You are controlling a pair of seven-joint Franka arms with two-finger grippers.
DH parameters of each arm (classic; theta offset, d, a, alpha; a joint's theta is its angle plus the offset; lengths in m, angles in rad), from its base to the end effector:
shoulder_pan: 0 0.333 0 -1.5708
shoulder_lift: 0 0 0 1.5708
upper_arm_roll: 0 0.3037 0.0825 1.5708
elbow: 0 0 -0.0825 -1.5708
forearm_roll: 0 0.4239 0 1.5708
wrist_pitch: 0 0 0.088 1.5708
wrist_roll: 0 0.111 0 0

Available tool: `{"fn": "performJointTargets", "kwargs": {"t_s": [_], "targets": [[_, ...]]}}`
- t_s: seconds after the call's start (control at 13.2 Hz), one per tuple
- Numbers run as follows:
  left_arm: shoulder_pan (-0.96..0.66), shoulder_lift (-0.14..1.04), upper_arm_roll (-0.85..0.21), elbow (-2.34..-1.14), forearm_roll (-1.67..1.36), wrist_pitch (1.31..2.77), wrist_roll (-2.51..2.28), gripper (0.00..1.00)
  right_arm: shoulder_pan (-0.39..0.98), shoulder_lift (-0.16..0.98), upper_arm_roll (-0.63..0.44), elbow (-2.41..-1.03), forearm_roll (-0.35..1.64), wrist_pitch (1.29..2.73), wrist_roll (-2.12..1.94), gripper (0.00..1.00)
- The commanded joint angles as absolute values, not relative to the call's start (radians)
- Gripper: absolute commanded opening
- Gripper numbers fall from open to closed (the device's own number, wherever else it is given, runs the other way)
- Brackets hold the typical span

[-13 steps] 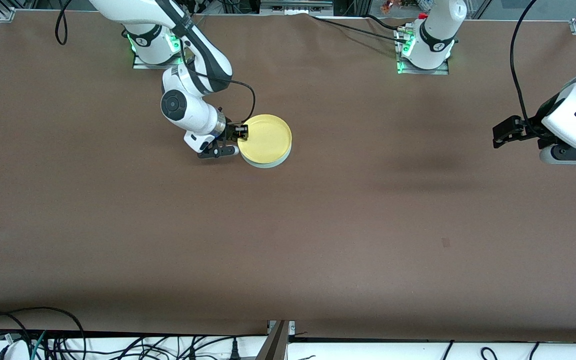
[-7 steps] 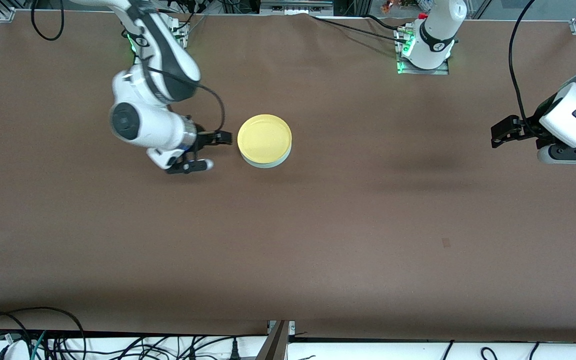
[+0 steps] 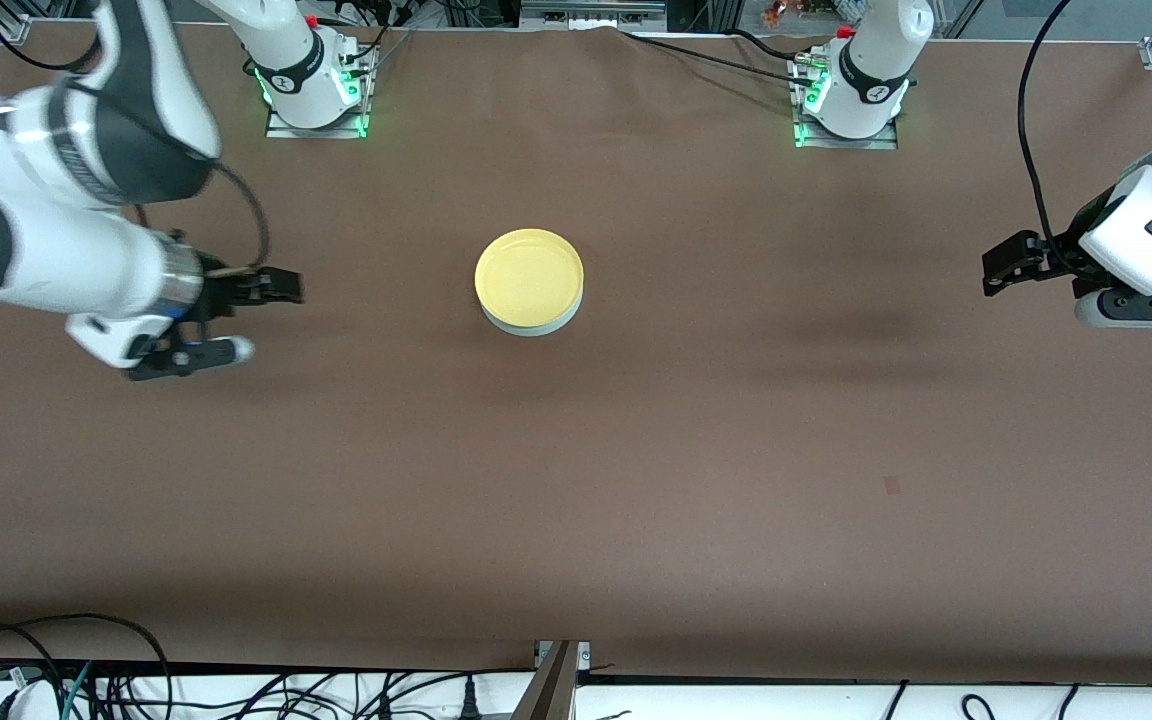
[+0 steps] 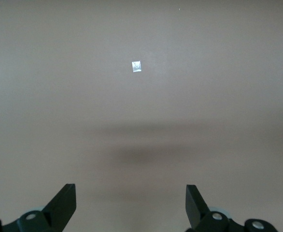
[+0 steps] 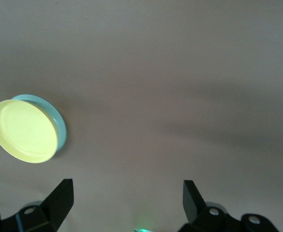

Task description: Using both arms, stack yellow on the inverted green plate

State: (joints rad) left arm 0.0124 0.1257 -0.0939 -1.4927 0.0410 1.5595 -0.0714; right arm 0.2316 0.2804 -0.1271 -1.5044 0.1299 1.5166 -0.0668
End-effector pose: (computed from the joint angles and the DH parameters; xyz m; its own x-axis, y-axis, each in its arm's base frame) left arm 0.6270 -0.0433 0.5706 0.9984 -0.0095 -0.0561 -0.0114 -0.9994 -0.0333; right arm 0.6444 0.0905 0.4640 0.9518 0.1692 -0.2559 0.1455 -0.9833 -0.1091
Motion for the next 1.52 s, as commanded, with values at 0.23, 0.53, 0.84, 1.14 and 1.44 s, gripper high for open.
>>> {"fn": "performJointTargets", "kwargs": {"t_s": [0.23, 0.53, 0.84, 1.14, 1.44], "targets": [[0.011, 0.137, -0.094, -1.465, 0.034, 1.551, -0.077, 1.00, 0.238, 0.281, -0.164, -1.289, -0.054, 1.290, -0.089, 1.00], [0.011, 0.137, -0.095, -1.465, 0.034, 1.551, -0.077, 1.00, 0.190, 0.155, -0.129, -1.308, -0.054, 1.316, -0.097, 1.00], [0.011, 0.137, -0.095, -1.466, 0.034, 1.551, -0.077, 1.00, 0.143, 0.058, -0.069, -1.391, -0.049, 1.319, -0.101, 1.00], [0.011, 0.137, -0.095, -1.466, 0.034, 1.549, -0.077, 1.00, 0.152, 0.095, -0.071, -1.371, -0.051, 1.309, -0.106, 1.00], [0.011, 0.137, -0.095, -1.466, 0.035, 1.551, -0.077, 1.00, 0.152, 0.101, -0.071, -1.370, -0.049, 1.310, -0.098, 1.00]]}}
